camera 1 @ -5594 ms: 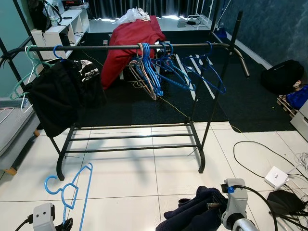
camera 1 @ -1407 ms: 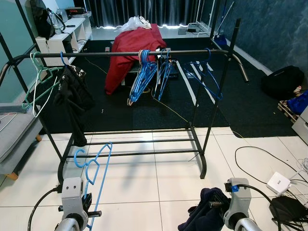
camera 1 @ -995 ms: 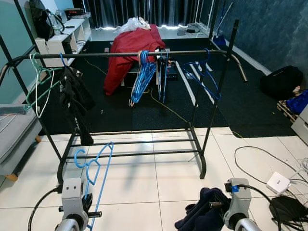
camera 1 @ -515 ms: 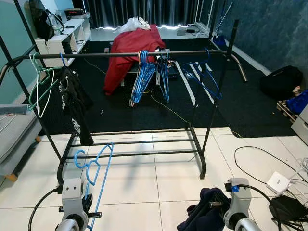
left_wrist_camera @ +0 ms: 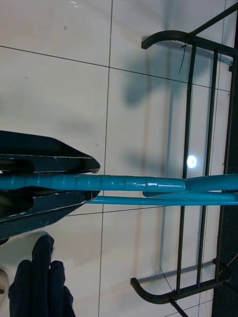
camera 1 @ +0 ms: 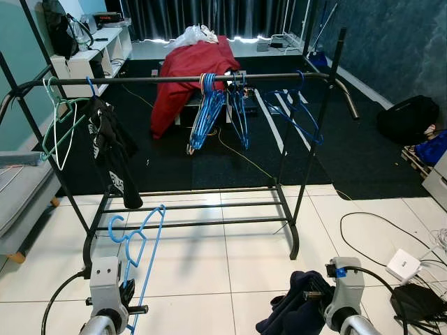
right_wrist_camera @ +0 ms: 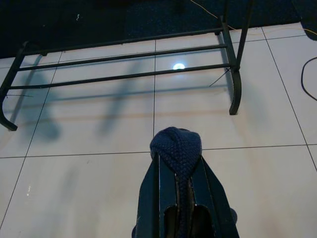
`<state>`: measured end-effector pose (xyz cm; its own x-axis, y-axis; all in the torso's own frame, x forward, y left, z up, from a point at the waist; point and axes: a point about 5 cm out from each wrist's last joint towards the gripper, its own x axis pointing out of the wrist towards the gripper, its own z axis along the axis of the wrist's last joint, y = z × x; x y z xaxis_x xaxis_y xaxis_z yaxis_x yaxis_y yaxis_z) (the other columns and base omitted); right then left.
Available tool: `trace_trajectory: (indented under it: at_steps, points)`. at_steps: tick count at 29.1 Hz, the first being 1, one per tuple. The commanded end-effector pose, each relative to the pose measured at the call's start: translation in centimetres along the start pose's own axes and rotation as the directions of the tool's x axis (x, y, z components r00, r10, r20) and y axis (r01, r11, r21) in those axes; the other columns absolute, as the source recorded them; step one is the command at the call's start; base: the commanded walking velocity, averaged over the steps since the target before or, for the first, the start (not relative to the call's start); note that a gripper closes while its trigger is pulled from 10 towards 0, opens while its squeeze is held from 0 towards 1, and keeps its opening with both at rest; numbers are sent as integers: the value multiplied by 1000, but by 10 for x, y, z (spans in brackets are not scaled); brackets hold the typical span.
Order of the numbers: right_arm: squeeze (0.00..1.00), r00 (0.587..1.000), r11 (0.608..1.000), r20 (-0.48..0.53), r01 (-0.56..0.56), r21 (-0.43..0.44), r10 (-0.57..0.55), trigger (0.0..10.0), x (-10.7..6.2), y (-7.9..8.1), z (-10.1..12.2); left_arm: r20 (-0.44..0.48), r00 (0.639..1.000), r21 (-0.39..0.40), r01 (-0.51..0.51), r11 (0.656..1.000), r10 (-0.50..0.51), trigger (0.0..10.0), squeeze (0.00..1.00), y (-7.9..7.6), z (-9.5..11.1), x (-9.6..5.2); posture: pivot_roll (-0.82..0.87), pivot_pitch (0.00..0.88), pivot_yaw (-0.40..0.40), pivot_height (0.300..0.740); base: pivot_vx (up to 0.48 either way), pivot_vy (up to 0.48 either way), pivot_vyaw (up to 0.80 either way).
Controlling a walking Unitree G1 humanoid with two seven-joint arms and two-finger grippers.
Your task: Hang hanger
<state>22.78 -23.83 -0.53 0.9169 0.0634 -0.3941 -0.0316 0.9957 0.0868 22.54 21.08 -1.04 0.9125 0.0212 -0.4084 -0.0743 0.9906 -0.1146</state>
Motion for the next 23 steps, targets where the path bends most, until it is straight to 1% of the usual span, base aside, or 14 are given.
trace_trajectory:
  at_steps: [1, 23]
  points:
    - [0, 1000, 1000, 12, 4, 5, -4, 10000, 2, -1, 3, -4, 1000, 12, -15, 1000, 15, 10000, 0, 8, 0, -1, 24, 31, 4, 735, 0, 0, 0]
    - [0, 1000, 1000, 13, 5, 5, -6, 10000, 2, -1, 3, -2, 1000, 10, -14, 1000, 14, 10000, 0, 7, 0, -1, 24, 37, 5, 735, 0, 0, 0]
